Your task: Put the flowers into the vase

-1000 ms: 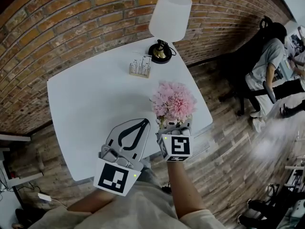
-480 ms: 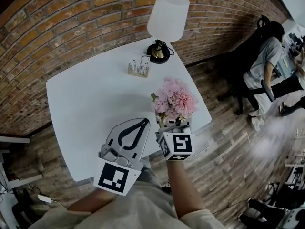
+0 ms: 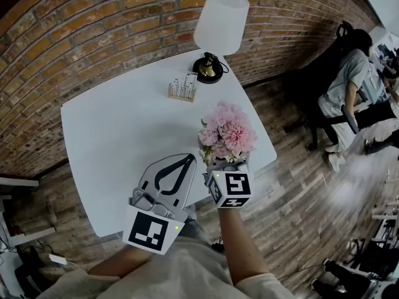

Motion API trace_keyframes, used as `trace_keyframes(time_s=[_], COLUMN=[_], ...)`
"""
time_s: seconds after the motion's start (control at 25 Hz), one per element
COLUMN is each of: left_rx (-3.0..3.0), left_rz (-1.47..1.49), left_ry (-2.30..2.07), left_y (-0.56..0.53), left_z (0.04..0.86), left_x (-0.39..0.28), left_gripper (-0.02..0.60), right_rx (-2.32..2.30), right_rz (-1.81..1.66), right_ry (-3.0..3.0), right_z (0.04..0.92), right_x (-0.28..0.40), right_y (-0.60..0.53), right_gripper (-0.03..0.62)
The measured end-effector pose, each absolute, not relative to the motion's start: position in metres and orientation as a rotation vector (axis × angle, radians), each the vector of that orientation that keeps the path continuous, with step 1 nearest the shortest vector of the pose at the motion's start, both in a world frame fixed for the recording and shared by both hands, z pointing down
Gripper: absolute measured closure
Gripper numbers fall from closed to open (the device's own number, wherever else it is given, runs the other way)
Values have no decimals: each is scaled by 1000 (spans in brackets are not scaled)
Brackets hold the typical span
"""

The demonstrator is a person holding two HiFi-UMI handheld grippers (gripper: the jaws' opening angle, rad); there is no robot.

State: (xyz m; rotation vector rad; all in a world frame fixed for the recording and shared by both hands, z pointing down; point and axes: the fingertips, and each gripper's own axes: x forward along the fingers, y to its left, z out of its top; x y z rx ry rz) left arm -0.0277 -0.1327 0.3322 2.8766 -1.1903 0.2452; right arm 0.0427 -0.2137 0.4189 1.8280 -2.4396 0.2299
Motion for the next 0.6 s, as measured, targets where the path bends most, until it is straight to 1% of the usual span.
trace_keyframes(time_s=[0.6], left_rx=[2890], left_rz=[234], left_ry=[-1184], left_y=[-129], left_z=[329], left_x=[-25], left_gripper=[574], right_rx=[1813], right_rz=[233], right_ry=[-2368], right_z=[435], right_x=[47], right_y=[-198], right_gripper=[270])
